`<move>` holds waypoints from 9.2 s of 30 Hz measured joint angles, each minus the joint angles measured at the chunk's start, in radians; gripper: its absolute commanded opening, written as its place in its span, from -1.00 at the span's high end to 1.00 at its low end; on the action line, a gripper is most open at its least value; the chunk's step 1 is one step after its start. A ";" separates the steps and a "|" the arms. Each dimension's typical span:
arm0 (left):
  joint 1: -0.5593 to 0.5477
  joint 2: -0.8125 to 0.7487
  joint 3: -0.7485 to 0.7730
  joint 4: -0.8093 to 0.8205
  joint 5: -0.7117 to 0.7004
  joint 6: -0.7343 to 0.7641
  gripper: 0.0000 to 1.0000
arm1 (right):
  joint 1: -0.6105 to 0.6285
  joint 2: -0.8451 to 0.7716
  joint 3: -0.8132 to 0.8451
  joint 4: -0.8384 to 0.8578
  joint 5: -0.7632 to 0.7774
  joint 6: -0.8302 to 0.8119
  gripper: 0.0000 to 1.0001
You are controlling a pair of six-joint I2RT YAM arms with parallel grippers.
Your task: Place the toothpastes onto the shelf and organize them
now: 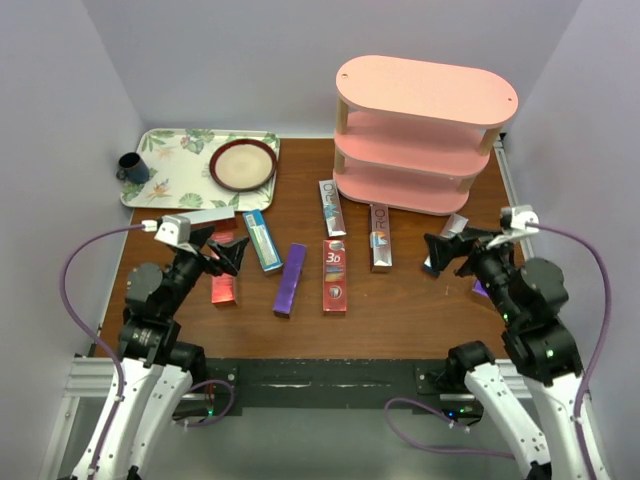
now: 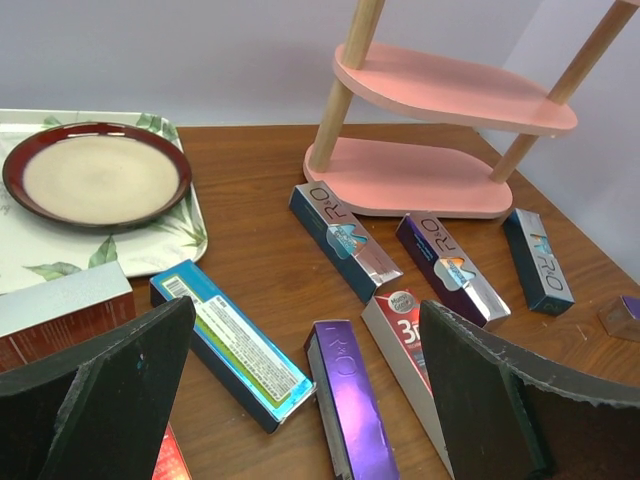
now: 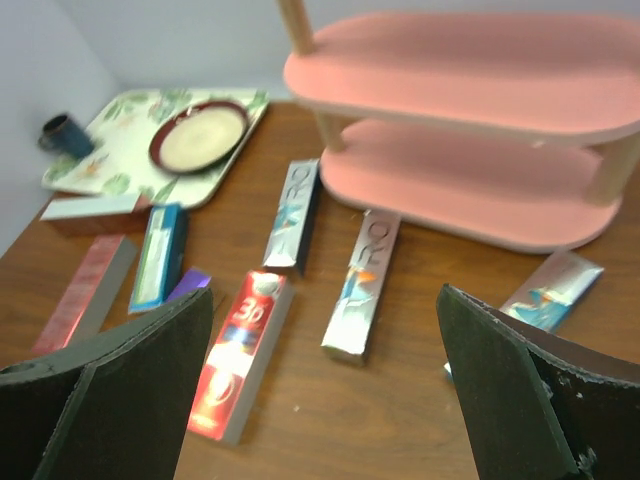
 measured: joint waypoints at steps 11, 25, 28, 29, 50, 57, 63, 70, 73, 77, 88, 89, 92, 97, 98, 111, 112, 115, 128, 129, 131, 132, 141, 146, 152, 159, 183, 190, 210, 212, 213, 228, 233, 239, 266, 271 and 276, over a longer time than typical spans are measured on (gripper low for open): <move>0.000 0.021 0.000 -0.002 0.014 0.000 -1.00 | 0.072 0.462 0.005 -0.107 -0.123 0.109 -0.97; 0.000 0.046 0.000 -0.006 0.019 0.000 -1.00 | 0.848 0.697 -0.289 0.243 0.432 0.402 -0.97; 0.000 0.054 0.000 -0.006 0.019 0.000 -1.00 | 0.995 0.805 -0.279 0.304 0.579 0.459 -0.97; 0.000 0.055 0.000 -0.006 0.019 0.000 -1.00 | 1.037 0.846 -0.266 0.314 0.629 0.481 -0.97; 0.000 0.061 0.000 -0.007 0.020 -0.001 -1.00 | 1.177 1.240 -0.071 0.142 1.007 0.904 -0.75; 0.000 0.061 0.000 -0.007 0.020 -0.001 -1.00 | 1.160 1.250 -0.064 0.172 1.014 0.914 -0.81; 0.000 0.062 0.000 -0.007 0.020 -0.001 -1.00 | 1.144 1.275 -0.047 0.219 1.017 0.900 -0.84; 0.000 0.069 0.000 -0.008 0.023 -0.001 -1.00 | 1.131 1.294 -0.010 0.233 1.025 0.905 -0.91; 0.000 0.070 0.000 -0.008 0.024 -0.001 -1.00 | 1.126 1.316 0.037 0.195 1.034 0.934 -0.89; 0.000 0.071 0.000 -0.008 0.027 -0.001 -1.00 | 1.105 1.368 0.101 0.127 1.038 1.000 -0.77; 0.000 0.071 0.000 -0.008 0.031 -0.001 -1.00 | 1.054 1.356 0.061 0.016 1.032 1.090 -0.08; 0.000 0.071 0.000 -0.008 0.031 -0.001 -1.00 | 1.055 1.344 0.051 0.012 1.031 1.091 -0.04; 0.000 0.071 0.000 -0.008 0.031 -0.001 -1.00 | 1.055 1.290 0.013 -0.003 1.030 1.085 0.06; 0.000 0.071 0.000 -0.008 0.032 -0.001 -1.00 | 1.056 1.198 -0.024 -0.013 1.022 1.018 0.20; 0.000 0.071 0.000 -0.008 0.034 -0.001 -1.00 | 1.058 1.179 -0.024 -0.013 1.020 0.995 0.22; 0.000 0.083 0.000 -0.008 0.039 -0.001 -1.00 | 1.066 0.872 0.087 -0.158 0.962 0.576 0.35; 0.000 0.084 0.000 -0.008 0.039 -0.001 -1.00 | 1.067 0.856 0.121 -0.180 0.956 0.547 0.35; 0.000 0.084 0.000 -0.008 0.040 -0.001 -1.00 | 1.058 0.811 0.232 -0.243 0.948 0.460 0.35; 0.000 0.084 0.000 -0.008 0.042 -0.001 -1.00 | 0.763 0.794 0.773 -0.444 0.964 0.095 0.30; 0.000 0.084 0.000 -0.008 0.042 -0.001 -1.00 | 0.729 0.806 0.813 -0.446 0.967 0.071 0.30; 0.000 0.084 0.000 -0.009 0.042 -0.001 -1.00 | 0.669 0.826 0.871 -0.443 0.978 0.021 0.30; 0.000 0.084 0.000 -0.010 0.042 -0.001 -1.00 | 0.642 0.833 0.892 -0.442 0.980 -0.003 0.30; 0.000 0.084 0.000 -0.021 0.044 -0.001 -1.00 | 0.457 0.923 1.040 -0.407 0.949 -0.152 0.30; 0.000 0.084 0.000 -0.029 0.045 -0.001 -1.00 | 0.335 0.982 1.115 -0.406 0.855 -0.178 0.30; 0.000 0.084 0.000 -0.029 0.047 -0.001 -1.00 | 0.161 1.077 1.213 -0.416 0.704 -0.181 0.30; -0.002 0.084 0.000 -0.029 0.050 -0.001 -1.00 | -0.035 1.200 1.337 -0.439 0.477 -0.148 0.32; -0.006 0.085 0.000 -0.029 0.060 -0.001 -1.00 | -0.202 1.319 1.355 -0.436 0.298 -0.092 0.24; -0.006 0.085 0.000 -0.029 0.061 -0.001 -1.00 | -0.202 1.295 1.328 -0.436 0.344 -0.091 0.24; -0.006 0.084 0.000 -0.029 0.061 -0.001 -1.00 | -0.201 1.257 1.281 -0.427 0.347 -0.054 -0.71; -0.006 0.084 0.000 -0.029 0.061 -0.001 -1.00 | -0.201 1.251 1.281 -0.428 0.346 -0.053 -0.79; -0.006 0.084 0.000 -0.029 0.061 -0.001 -1.00 | -0.201 1.246 1.281 -0.428 0.345 -0.051 -0.81; -0.006 0.085 0.000 -0.029 0.061 -0.001 -1.00 | -0.201 1.096 1.223 -0.422 0.342 -0.050 -0.97; -0.006 0.113 0.002 -0.041 0.037 -0.008 -1.00 | -0.201 0.909 1.062 -0.404 0.261 -0.051 -0.97; -0.006 0.214 0.033 -0.149 -0.122 -0.061 -1.00 | -0.201 0.648 0.784 -0.368 0.098 -0.050 -0.97; -0.005 0.914 0.229 -0.372 -0.459 -0.234 -0.76 | 0.057 0.488 0.174 -0.169 -0.199 0.035 -0.96; -0.004 1.035 0.285 -0.356 -0.497 -0.230 -0.71 | 0.083 0.487 0.123 -0.159 -0.195 0.046 -0.96; -0.004 1.115 0.322 -0.352 -0.509 -0.224 -0.26 | 0.085 0.485 0.114 -0.149 -0.193 0.046 -0.96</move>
